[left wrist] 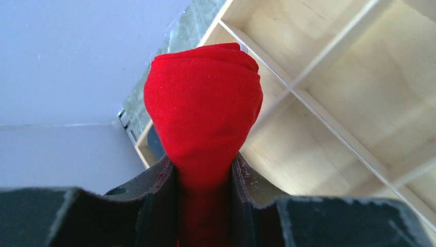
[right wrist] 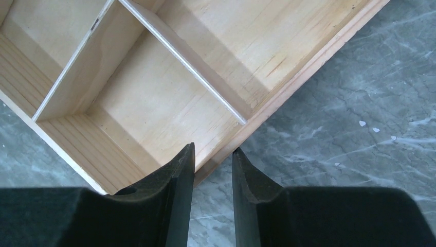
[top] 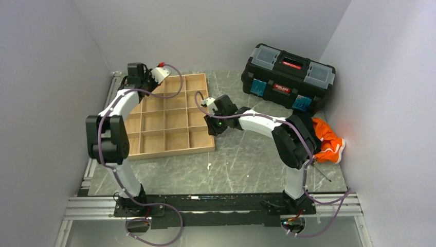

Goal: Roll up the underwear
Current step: Move the storage box to the center of the board, then place the underwear in the storage box.

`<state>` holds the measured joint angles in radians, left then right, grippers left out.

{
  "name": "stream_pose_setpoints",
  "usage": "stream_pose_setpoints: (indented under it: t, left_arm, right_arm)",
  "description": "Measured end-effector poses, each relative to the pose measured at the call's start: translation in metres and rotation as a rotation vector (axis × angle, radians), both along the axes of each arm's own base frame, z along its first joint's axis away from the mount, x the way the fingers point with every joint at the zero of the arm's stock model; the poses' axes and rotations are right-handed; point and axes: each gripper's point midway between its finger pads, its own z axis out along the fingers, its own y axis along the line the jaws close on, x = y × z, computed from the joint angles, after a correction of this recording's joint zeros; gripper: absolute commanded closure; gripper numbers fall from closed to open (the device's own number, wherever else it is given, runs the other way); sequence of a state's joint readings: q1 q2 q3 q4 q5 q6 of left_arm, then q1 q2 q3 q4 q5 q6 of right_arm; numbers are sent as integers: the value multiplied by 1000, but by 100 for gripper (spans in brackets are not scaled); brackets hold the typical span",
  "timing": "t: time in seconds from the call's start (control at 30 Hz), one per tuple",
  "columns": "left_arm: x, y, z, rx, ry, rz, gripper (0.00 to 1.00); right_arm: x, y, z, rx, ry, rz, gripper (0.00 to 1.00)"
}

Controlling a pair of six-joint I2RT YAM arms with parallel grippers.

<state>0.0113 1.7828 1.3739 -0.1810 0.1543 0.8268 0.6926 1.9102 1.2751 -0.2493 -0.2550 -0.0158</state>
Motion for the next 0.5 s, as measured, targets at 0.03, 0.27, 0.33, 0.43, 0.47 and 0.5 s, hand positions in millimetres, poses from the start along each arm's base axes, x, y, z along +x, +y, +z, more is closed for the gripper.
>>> stream_pose_setpoints:
  t: [0.03,0.27,0.33,0.43,0.47,0.5]
  left_arm:
    - [10,-3,-3,12,-2,-2,100]
    - [67,0,-17,102,-20,18,100]
    - [72,2,-26,125,-11,18,100]
    - [74,6,-45,151,19,18,100]
    - [74,7,-52,157,31,16,100]
    - [74,7,-58,163,40,15,100]
  right_arm:
    - [0,-1,0,0,1,1,100]
    - [0,-1,0,9,7,7,100]
    - [0,-1,1,12,11,8,100]
    - [0,-3,0,15,19,9,100]
    - [0,-3,0,15,21,9,100]
    - [0,-4,0,16,22,9,100]
